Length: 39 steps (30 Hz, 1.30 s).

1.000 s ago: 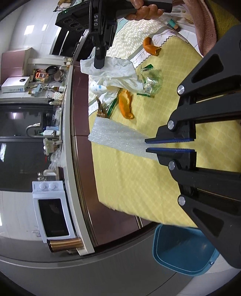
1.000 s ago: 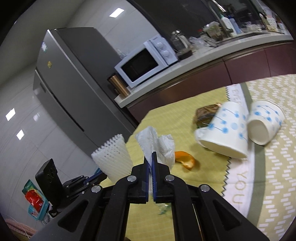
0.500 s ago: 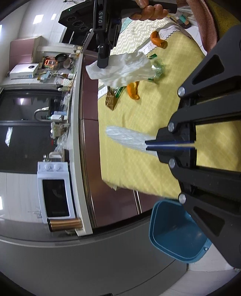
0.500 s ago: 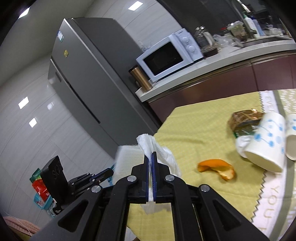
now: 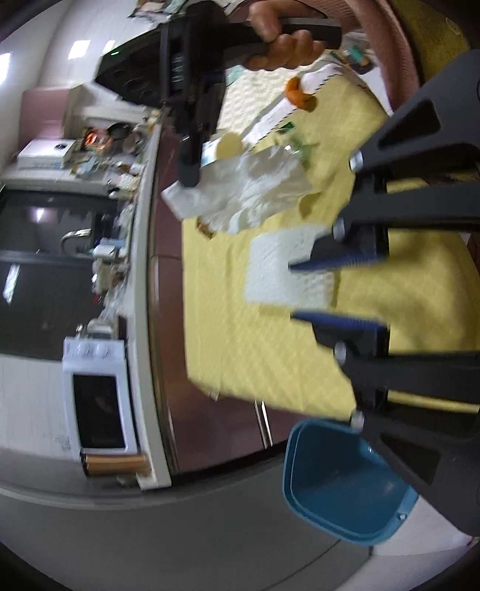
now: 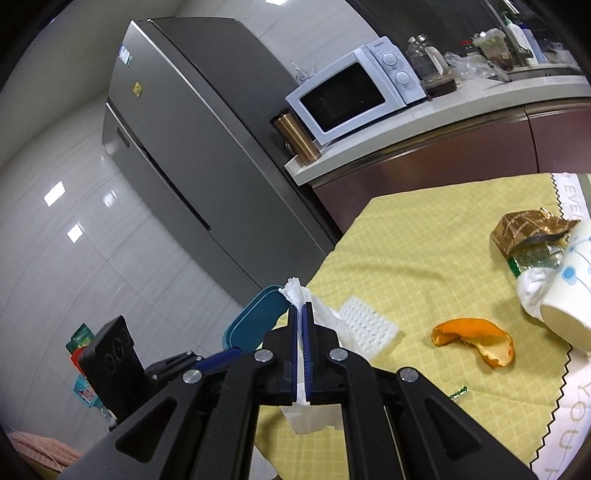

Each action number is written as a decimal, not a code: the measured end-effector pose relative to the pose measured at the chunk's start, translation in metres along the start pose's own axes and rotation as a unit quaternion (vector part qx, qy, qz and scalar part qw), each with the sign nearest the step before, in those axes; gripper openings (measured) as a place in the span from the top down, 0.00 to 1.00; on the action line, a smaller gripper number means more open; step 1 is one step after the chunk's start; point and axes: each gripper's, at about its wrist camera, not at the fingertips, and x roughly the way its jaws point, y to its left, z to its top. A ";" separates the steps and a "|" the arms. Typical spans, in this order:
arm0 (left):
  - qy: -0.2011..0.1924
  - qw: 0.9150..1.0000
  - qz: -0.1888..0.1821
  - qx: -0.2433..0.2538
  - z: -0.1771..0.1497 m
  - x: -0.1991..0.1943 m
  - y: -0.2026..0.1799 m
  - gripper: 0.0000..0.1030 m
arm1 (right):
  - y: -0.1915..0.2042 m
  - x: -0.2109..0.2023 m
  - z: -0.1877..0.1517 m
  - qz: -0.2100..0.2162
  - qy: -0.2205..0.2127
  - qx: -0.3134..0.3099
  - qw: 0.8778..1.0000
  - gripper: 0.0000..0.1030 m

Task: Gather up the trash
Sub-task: 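Carry the foam net and tissue to the blue bin and release both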

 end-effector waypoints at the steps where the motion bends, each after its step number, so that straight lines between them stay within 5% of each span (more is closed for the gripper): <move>1: 0.004 1.000 0.001 0.000 0.000 0.006 -0.002 0.61 | -0.001 -0.001 0.000 -0.002 -0.001 0.001 1.000 0.98; 5: 0.037 0.999 -0.014 -0.017 -0.002 0.036 -0.002 0.53 | -0.002 -0.004 0.000 -0.005 -0.002 0.003 1.000 0.98; 8: 0.063 0.997 -0.015 -0.034 -0.002 0.057 0.001 0.57 | -0.005 -0.004 0.000 -0.005 0.000 0.006 1.000 0.98; 12: 0.077 0.996 -0.027 -0.045 -0.004 0.070 0.002 0.83 | -0.007 -0.002 0.001 -0.005 0.004 0.009 1.000 0.98; 14: 0.077 0.996 -0.027 -0.048 -0.006 0.071 0.002 0.87 | -0.008 0.000 0.001 -0.002 0.006 0.010 1.000 0.98; 29: 0.002 0.997 0.028 -0.076 0.003 0.006 0.034 0.90 | 0.023 0.029 0.018 0.038 0.018 -0.022 0.999 0.98; 39: -0.022 0.986 0.107 -0.124 0.002 -0.032 0.092 0.90 | 0.059 0.082 0.034 0.095 0.045 -0.047 0.993 0.98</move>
